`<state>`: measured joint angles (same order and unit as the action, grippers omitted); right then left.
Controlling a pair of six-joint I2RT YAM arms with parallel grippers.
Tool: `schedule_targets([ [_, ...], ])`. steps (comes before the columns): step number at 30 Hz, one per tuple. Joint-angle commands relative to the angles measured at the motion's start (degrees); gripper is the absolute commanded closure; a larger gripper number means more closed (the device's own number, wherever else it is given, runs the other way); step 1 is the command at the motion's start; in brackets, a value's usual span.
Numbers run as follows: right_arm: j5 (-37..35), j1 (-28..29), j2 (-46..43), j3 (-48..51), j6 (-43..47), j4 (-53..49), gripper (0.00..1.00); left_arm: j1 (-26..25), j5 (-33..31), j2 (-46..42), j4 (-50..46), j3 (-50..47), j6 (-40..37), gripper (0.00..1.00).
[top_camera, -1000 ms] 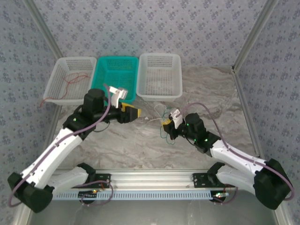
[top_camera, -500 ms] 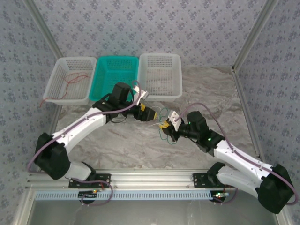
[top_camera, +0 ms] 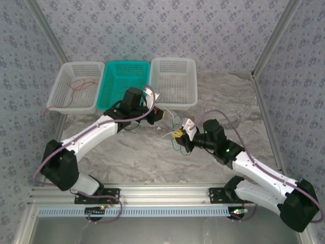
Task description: Untangle the cables
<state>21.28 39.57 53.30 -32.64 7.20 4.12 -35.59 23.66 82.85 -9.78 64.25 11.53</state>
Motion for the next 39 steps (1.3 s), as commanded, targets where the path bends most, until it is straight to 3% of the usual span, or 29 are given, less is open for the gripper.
schedule_targets([
  [1, -9.12, -1.02, 1.14, 1.72, -2.53, -3.68, 0.89, 1.57, -9.17, -6.13, -3.03, 5.08, 2.67, 1.0],
  [6, -10.89, -3.45, 6.73, 5.25, -5.09, -6.08, 0.87, 4.56, -10.33, -11.98, -7.03, 9.86, 7.32, 1.0],
  [11, -9.66, -3.98, 12.22, 5.86, -8.35, -6.07, 0.74, 5.49, -11.78, -13.37, -11.11, 14.93, 7.97, 1.0],
  [17, -9.75, -3.99, 13.34, 6.71, -12.69, -3.69, 0.73, 9.37, -15.33, -15.02, -14.41, 19.35, 8.89, 1.0],
  [20, -12.98, -4.21, 12.89, 7.87, -14.38, -2.44, 0.58, 14.98, -14.71, -15.51, -16.42, 23.88, 12.22, 1.0],
  [23, -13.41, -4.72, 12.77, 8.56, -14.84, -1.83, 0.65, 19.51, -11.97, -16.2, -16.02, 27.86, 15.21, 1.0],
  [27, -13.34, -5.21, 12.07, 8.52, -14.86, -1.61, 0.86, 20.13, -8.17, -15.36, -16.31, 31.48, 15.95, 1.0],
  [29, -13.11, -5.28, 10.99, 8.82, -15.21, -1.41, 0.88, 20.13, -8.01, -15.05, -17.2, 31.95, 15.62, 1.0],
  [33, -17.04, -6.69, 10.08, 9.36, -17.31, -2.86, 0.91, 21.51, -16.06, -15.26, -23.37, 36.58, 10.18, 1.0],
  [36, -19.94, -8.84, 10.04, 9.75, -20.17, -2.55, 1.0, 24.39, -22.79, -16.12, -26.09, 40.01, 7.85, 1.0],
  [39, -21.41, -10.58, 9.92, 10.02, -21.82, -2.64, 1.0, 26.2, -27.38, -16.6, -28.01, 42.77, 6.18, 1.0],
])
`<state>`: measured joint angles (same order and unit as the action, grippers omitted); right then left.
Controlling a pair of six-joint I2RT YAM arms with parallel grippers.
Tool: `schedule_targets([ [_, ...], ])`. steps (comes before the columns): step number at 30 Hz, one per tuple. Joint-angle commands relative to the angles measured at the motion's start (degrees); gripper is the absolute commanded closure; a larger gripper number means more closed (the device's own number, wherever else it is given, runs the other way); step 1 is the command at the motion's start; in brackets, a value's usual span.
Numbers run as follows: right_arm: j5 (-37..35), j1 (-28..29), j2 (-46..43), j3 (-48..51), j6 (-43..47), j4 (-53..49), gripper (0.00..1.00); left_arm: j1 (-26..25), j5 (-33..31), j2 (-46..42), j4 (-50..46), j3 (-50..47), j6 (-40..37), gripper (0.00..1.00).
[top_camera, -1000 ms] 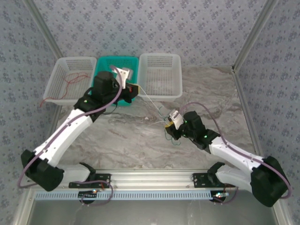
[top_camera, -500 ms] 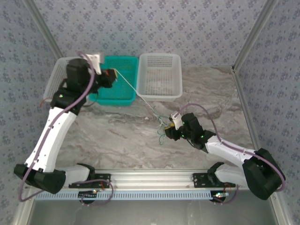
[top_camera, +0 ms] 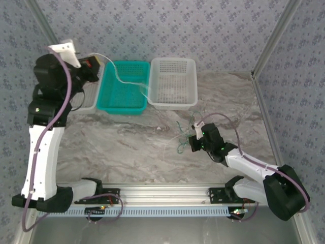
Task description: Untangle the cables
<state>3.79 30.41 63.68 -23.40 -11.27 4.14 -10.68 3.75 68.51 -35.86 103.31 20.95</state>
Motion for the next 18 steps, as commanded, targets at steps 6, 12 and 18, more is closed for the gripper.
schedule_targets([
  [6, -2.14, -2.21, -1.35, 0.98, -3.43, -2.5, 1.0, 1.87, -5.97, -4.12, -1.34, 1.57, -2.78, 1.0],
  [12, -1.38, -2.32, -2.67, 0.83, -4.19, -2.34, 1.0, 1.89, 2.96, -1.83, -2.01, 1.55, -2.76, 1.0],
  [18, -1.39, -2.48, -2.42, 0.41, -3.68, -2.69, 1.0, 2.41, 0.35, 2.44, -0.77, 5.21, -5.66, 1.0],
])
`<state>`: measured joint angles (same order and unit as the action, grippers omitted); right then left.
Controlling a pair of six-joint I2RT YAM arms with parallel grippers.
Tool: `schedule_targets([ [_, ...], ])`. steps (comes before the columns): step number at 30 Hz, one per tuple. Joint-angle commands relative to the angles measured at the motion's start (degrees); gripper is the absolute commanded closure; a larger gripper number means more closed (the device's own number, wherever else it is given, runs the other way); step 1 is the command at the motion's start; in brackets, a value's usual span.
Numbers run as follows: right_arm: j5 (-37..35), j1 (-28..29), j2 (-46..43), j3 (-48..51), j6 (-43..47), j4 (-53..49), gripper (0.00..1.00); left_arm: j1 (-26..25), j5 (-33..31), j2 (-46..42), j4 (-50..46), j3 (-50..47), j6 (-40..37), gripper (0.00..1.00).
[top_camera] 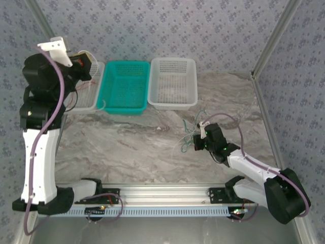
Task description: Untangle the cables
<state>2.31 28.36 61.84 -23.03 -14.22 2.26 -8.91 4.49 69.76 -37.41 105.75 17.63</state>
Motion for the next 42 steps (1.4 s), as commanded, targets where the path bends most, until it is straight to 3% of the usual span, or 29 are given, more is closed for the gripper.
schedule_targets([
  [1, 0.32, -0.47, -0.58, -0.06, -0.72, -0.77, 1.0, 0.72, -1.16, 2.04, 1.48, 3.36, -2.9, 1.0],
  [8, 2.44, -0.47, -1.57, -0.69, -1.71, -1.16, 1.0, 1.61, 0.11, 13.36, 9.57, 7.37, -6.2, 1.0],
  [11, 2.29, -0.4, -2.93, -0.88, -2.37, -1.82, 1.0, 1.79, 1.02, 19.88, 9.54, 11.39, -6.29, 1.0],
  [15, 2.46, -0.35, -5.24, -1.01, -3.0, -2.76, 1.0, 2.0, -2.25, 27.56, 10.07, 14.15, -7.4, 1.0],
  [19, 2.96, -0.31, -7.33, -1.65, -3.1, -5.0, 1.0, 3.46, -1.13, 36.86, 5.14, 22.23, -7.88, 1.0],
  [22, 2.61, -0.25, -9.05, -1.85, -3.21, -6.13, 1.0, 4.19, 7.6, 44.9, -3.35, 31.84, -7.35, 0.87],
  [25, 1.29, -0.29, -10.29, -2.16, -4.13, -6.78, 1.0, 4.02, 13.27, 48.95, -8.75, 36.05, -6.22, 0.47],
  [28, 1.8, -0.15, -11.35, -2.97, -5.56, -6.76, 1.0, 3.71, 14.18, 47.16, -9.53, 33.69, -5.41, 0.17],
  [30, 1.75, -0.14, -12.0, -3.63, -6.38, -6.92, 1.0, 3.45, 14.11, 44.9, -10.74, 32.32, -5.5, 0.06],
  [35, 0.6, -0.08, -12.48, -5.53, -7.96, -7.49, 1.0, 2.32, 13.0, 38.24, -15.85, 28.67, -5.33, 0.05],
  [38, 0.51, -0.04, -11.69, -6.94, -9.87, -7.53, 1.0, -2.61, 15.47, 27.62, -9.17, 15.72, -5.11, 0.06],
  [42, 0.4, 0.06, -10.28, -9.77, -13.19, -8.69, 1.0, -14.37, 22.35, 13.32, 7.19, -8.58, -6.68, 0.07],
])
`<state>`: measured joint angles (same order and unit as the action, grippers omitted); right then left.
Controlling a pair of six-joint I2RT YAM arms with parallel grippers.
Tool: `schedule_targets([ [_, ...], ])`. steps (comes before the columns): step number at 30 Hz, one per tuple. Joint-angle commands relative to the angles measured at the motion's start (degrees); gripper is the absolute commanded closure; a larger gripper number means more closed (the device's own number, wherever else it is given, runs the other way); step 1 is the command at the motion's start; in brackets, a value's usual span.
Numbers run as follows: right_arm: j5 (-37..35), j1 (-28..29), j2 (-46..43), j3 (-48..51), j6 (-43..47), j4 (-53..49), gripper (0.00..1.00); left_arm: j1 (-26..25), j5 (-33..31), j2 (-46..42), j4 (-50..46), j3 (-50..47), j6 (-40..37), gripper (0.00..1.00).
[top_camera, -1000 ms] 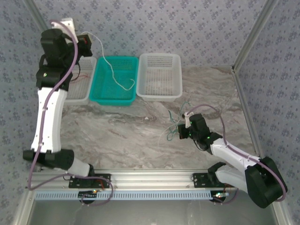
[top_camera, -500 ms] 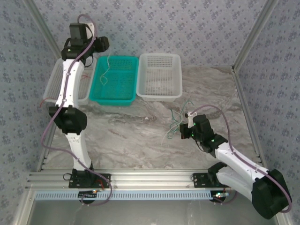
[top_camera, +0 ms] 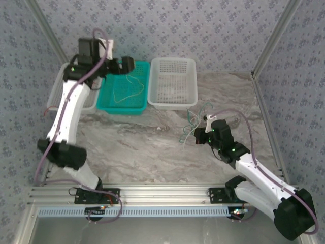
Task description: Untangle the cables
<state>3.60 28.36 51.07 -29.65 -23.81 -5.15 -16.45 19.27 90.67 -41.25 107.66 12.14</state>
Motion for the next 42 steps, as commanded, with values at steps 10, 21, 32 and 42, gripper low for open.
schedule_targets([
  [10, -1.77, 1.34, 5.21, -10.97, -7.82, -7.36, 1.0, -29.72, 8.33, -15.5, 24.34, -37.31, 1.78, 0.12],
  [21, 2.32, 2.21, 10.53, -14.53, -10.82, -7.59, 1.0, -33.88, 0.7, -4.85, 43.28, -44.15, 5.17, 0.4],
  [32, 6.37, 5.8, 8.9, -13.61, -6.77, -3.79, 1.0, -26.27, -0.71, -4.89, 55.09, -45.87, 26.82, 0.57],
  [42, 6.51, 10.8, 6.95, -13.29, -0.61, -0.95, 1.0, -21.82, -2.33, -6.09, 52.19, -45.13, 37.98, 0.49],
])
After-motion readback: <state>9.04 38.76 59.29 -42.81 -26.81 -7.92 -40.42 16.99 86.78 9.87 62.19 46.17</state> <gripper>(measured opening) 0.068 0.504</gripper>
